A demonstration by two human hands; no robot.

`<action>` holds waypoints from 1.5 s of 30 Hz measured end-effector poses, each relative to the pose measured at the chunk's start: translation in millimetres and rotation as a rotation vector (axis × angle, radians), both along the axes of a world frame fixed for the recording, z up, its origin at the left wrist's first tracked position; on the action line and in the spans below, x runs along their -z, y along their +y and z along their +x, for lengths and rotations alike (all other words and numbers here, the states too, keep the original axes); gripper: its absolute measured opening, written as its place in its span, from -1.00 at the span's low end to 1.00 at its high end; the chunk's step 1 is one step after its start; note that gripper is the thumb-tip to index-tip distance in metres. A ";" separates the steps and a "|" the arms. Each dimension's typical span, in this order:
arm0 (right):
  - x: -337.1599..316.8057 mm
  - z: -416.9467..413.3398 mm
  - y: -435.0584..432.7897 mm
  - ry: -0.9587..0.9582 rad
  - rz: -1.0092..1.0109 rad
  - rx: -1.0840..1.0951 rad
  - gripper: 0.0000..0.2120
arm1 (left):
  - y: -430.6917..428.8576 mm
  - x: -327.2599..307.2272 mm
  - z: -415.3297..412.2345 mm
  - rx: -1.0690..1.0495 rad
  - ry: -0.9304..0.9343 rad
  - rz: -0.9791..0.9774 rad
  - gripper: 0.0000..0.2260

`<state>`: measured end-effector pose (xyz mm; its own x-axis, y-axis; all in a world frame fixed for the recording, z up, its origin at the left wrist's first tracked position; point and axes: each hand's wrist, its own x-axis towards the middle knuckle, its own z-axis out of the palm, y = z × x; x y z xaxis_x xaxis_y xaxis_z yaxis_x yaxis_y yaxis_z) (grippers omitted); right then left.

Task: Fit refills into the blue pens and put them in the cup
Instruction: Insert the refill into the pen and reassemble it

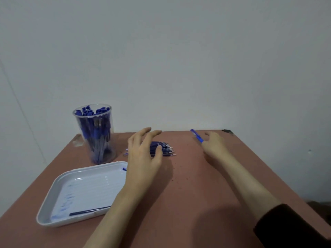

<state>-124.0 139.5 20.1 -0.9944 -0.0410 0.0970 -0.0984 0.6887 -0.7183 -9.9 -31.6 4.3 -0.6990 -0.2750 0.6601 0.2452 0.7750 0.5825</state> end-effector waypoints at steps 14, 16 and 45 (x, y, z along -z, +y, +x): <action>21.5 48.8 -53.5 0.289 -0.140 -0.449 -0.90 | -29.7 -3.1 -1.0 0.157 -0.116 0.552 -0.87; 18.8 48.2 -47.5 0.291 -0.170 -0.443 -0.76 | -28.5 -2.3 -1.1 0.182 -0.125 0.485 -0.88; 16.9 45.2 -40.1 0.363 -0.141 -0.333 -0.87 | -17.1 6.2 1.8 0.068 -0.569 -0.206 -0.84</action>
<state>-78.8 99.3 3.2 -0.8308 -0.3118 0.4611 -0.5565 0.4764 -0.6807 -8.1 -48.7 -1.9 -0.9693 -0.1238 0.2123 -0.0080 0.8793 0.4761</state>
